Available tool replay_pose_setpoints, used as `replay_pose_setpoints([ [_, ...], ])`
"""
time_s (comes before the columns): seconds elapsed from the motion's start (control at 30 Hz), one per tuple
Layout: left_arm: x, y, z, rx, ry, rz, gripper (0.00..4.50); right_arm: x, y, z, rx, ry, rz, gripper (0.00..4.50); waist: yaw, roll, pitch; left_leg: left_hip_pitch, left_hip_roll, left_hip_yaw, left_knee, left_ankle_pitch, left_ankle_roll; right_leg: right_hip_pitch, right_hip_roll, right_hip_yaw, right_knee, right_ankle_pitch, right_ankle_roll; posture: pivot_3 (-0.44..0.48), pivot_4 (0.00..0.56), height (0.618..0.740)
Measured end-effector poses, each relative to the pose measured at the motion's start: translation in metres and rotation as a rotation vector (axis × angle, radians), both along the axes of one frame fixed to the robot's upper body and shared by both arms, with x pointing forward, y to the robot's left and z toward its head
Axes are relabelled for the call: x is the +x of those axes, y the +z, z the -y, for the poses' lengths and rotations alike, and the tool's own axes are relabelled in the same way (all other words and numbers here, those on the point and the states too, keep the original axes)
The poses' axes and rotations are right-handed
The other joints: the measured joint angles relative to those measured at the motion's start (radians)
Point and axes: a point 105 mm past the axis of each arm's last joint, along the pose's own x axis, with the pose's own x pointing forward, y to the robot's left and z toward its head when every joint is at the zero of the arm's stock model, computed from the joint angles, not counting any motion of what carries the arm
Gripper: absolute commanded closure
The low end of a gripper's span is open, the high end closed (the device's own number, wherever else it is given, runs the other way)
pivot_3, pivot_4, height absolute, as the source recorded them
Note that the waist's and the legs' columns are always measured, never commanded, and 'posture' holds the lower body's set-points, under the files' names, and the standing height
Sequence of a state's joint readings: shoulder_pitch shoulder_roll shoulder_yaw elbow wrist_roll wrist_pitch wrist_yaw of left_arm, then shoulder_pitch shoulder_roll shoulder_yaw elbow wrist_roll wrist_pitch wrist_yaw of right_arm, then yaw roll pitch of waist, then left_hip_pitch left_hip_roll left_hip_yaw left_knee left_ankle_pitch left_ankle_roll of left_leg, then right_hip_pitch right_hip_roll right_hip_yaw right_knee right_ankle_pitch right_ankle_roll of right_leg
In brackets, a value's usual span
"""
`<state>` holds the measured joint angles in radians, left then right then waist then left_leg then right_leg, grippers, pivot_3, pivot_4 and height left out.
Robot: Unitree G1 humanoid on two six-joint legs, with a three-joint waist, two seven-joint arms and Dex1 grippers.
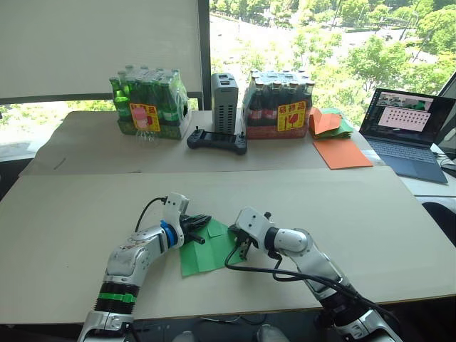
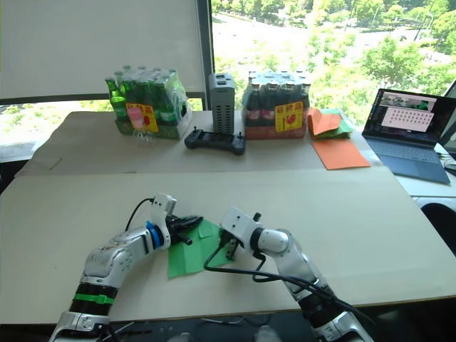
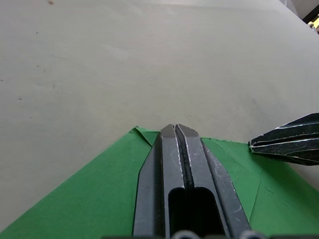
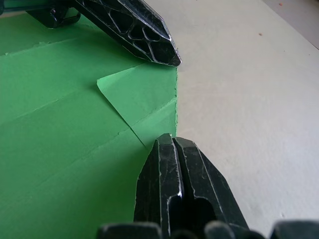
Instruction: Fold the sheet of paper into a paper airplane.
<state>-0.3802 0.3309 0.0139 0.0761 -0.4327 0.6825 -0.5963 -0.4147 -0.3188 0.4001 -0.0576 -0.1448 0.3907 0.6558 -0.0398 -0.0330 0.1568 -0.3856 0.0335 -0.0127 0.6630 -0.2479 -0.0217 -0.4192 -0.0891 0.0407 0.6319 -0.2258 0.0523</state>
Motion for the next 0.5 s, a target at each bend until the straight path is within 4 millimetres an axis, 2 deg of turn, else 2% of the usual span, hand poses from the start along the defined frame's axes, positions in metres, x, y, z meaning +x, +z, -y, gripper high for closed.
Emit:
replay_pose_setpoints([
  [0.5,0.000,-0.001,-0.002,0.001,0.007,-0.008,4.50,0.010,-0.001,-0.017,0.014,0.011,0.002,4.48,-0.004,0.000,-0.001,0.002,0.000,0.000,0.000,0.000,0.000,0.001,0.000,0.000,0.001,0.000,0.000,0.000,0.150,0.727],
])
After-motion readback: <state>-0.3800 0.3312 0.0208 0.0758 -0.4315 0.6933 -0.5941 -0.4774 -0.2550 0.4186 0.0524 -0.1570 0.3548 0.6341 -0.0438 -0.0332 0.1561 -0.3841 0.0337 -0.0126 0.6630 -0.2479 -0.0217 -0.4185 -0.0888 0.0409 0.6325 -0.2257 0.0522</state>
